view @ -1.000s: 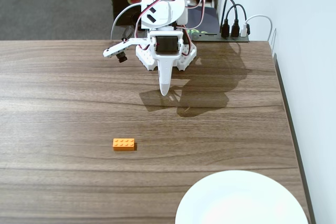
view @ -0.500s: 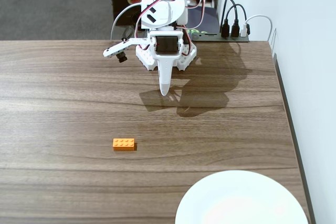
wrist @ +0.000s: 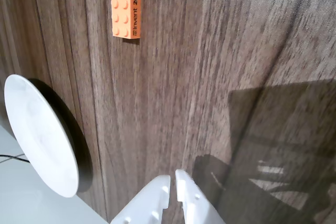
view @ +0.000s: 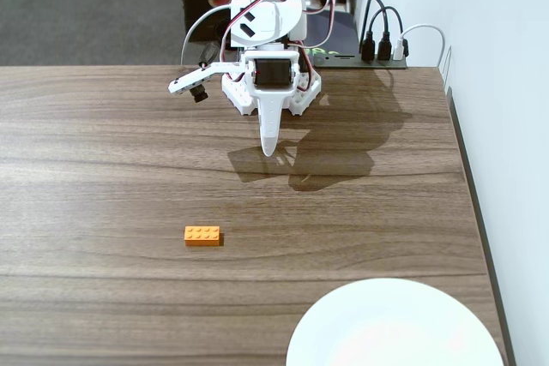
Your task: Grasp a lego block and put it on the plate.
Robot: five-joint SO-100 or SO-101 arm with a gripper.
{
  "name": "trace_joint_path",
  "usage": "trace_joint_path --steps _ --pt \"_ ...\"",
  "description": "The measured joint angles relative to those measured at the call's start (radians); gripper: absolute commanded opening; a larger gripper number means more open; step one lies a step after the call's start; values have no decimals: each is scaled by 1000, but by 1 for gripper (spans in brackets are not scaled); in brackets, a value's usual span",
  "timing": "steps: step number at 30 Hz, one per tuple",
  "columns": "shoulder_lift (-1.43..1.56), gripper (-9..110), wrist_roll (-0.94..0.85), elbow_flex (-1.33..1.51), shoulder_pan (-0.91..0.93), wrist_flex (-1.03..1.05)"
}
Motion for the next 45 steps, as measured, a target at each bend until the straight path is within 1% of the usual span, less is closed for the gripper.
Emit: trace_joint_path --steps 9,14,19,23,28,33,40,45 --pt "-35 1 0 0 0 -9" --pt "-129 1 0 -29 37 -75" --pt "-311 1 0 -141 77 -156" --pt "-495 1 0 -232 126 -222" --pt "-686 1 -3 -319 206 -249" --pt "-834 1 2 -402 298 -252" --pt "-994 1 -8 -520 471 -276" --pt "-1132 1 -37 -592 545 -319"
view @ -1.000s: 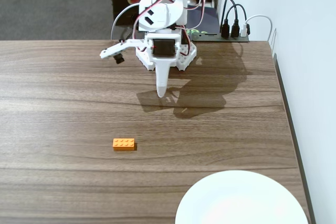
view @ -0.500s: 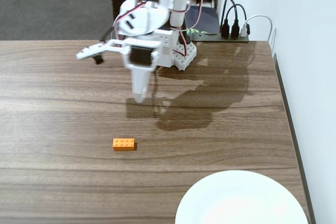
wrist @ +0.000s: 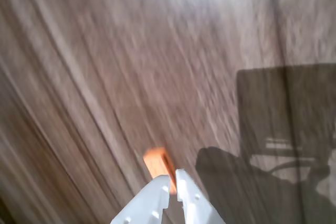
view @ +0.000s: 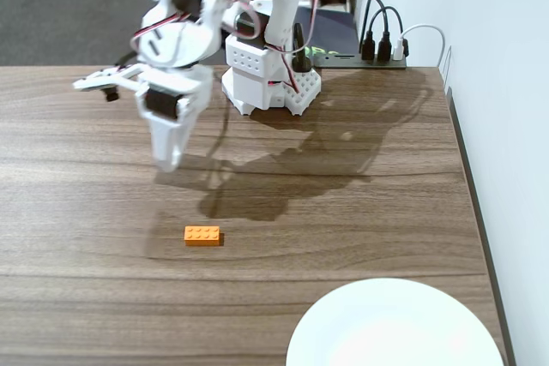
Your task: Grasp a lego block and put it on the plate.
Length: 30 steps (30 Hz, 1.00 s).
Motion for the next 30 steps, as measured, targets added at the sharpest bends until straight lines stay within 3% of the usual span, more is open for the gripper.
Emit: trace_joint_path --steps 10,28,30 --pt "-209 1 -138 -127 3 -69" --pt "-373 1 -331 -222 -179 -9" --pt "-374 7 -330 -222 -189 -5"
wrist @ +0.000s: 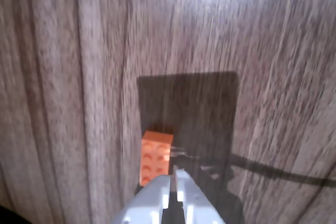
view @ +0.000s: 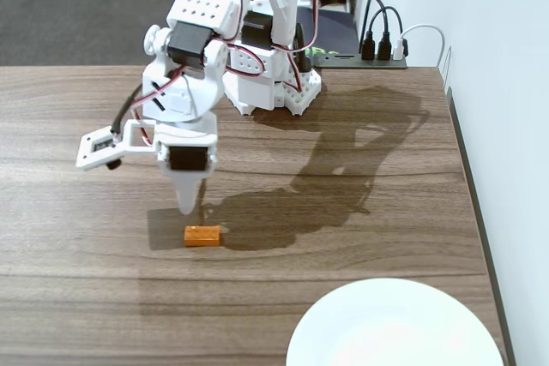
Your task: Grasp a lego block and put it on the plate.
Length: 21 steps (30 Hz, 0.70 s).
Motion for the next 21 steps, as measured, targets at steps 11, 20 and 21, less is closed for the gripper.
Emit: trace_joint_path --steps 11,20,21 --pt "-12 16 29 -12 -28 3" --pt "-54 16 49 9 -31 -43" --pt "-63 15 49 12 -31 -49"
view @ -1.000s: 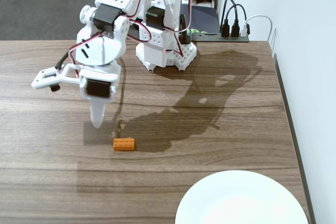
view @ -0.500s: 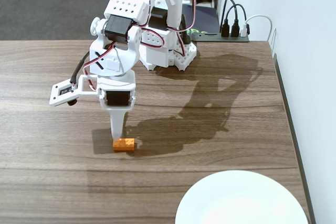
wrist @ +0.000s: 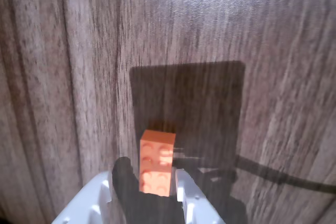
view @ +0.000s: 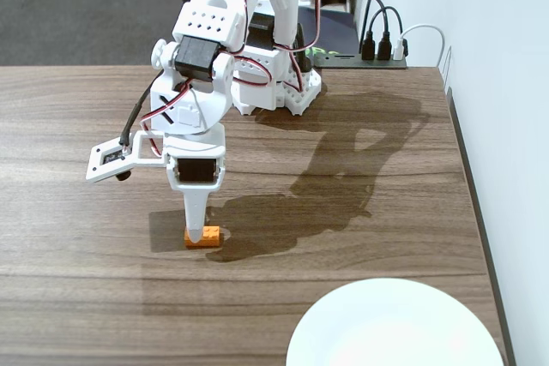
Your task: Grasp a lego block and put it on the plate.
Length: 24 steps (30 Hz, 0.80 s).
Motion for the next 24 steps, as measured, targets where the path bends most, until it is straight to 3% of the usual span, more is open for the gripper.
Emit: trace_joint_path --steps 13,24 --pt "-69 15 6 0 -11 -17" --pt "-84 1 6 -2 -18 -15"
